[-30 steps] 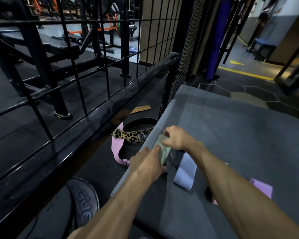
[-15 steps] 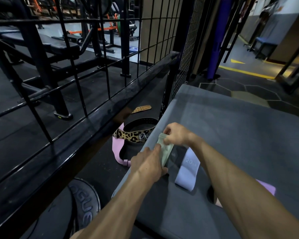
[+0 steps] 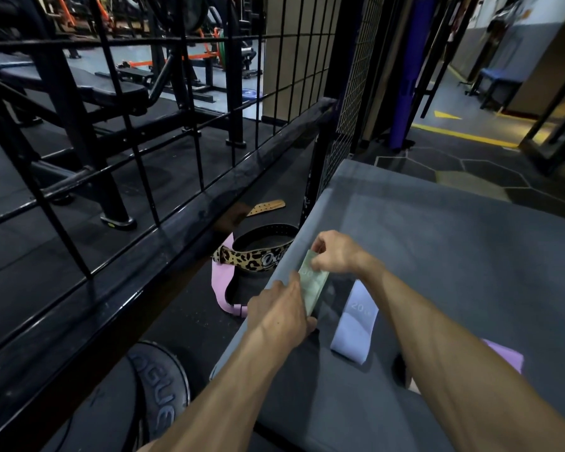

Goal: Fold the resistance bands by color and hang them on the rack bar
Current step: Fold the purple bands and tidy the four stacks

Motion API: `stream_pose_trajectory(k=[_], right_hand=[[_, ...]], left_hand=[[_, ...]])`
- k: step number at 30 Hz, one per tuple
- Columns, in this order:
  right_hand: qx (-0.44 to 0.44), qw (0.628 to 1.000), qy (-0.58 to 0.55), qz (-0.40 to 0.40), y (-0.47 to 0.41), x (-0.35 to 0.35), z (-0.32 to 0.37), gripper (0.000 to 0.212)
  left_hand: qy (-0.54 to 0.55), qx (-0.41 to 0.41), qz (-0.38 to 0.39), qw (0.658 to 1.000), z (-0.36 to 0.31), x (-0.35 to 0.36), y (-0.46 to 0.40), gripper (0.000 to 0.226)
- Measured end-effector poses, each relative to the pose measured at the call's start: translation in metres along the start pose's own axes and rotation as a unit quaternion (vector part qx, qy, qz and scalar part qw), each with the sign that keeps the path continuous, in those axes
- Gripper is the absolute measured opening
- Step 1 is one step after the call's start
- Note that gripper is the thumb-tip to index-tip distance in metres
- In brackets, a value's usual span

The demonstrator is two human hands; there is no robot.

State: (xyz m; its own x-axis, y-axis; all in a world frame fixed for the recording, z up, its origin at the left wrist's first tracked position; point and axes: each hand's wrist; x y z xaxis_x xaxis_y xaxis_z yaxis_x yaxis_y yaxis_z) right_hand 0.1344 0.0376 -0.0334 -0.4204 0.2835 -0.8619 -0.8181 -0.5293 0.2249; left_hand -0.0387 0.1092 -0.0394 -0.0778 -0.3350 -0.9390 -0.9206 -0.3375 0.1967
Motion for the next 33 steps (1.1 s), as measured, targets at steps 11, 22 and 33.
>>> stream_pose_trajectory(k=[11, 22, 33], right_hand=[[-0.001, 1.0, -0.011, 0.018, -0.002, 0.01, -0.012, 0.038], [-0.209, 0.934, 0.268, -0.112, 0.058, 0.032, -0.011, 0.031], [-0.133, 0.944, 0.286, -0.095, 0.064, 0.032, -0.003, 0.04]], left_hand=[[0.002, 0.021, -0.035, 0.999, 0.015, 0.003, -0.012, 0.036], [0.108, 0.01, -0.017, 0.994, 0.032, 0.01, -0.028, 0.032], [0.125, 0.05, -0.071, 0.988, 0.039, 0.013, -0.036, 0.011]])
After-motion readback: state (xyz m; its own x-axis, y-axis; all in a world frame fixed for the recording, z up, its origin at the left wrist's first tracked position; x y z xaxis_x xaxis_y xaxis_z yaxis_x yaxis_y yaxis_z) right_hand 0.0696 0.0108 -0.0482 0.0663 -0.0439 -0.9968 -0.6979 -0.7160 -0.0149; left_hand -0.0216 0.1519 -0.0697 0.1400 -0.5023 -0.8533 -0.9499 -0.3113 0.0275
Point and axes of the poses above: each hand's wrist, its own y-axis away from the middle knuckle, its own x-axis out of the palm, z = x × y, and after that the axes turned 1 degree about z, right-handed
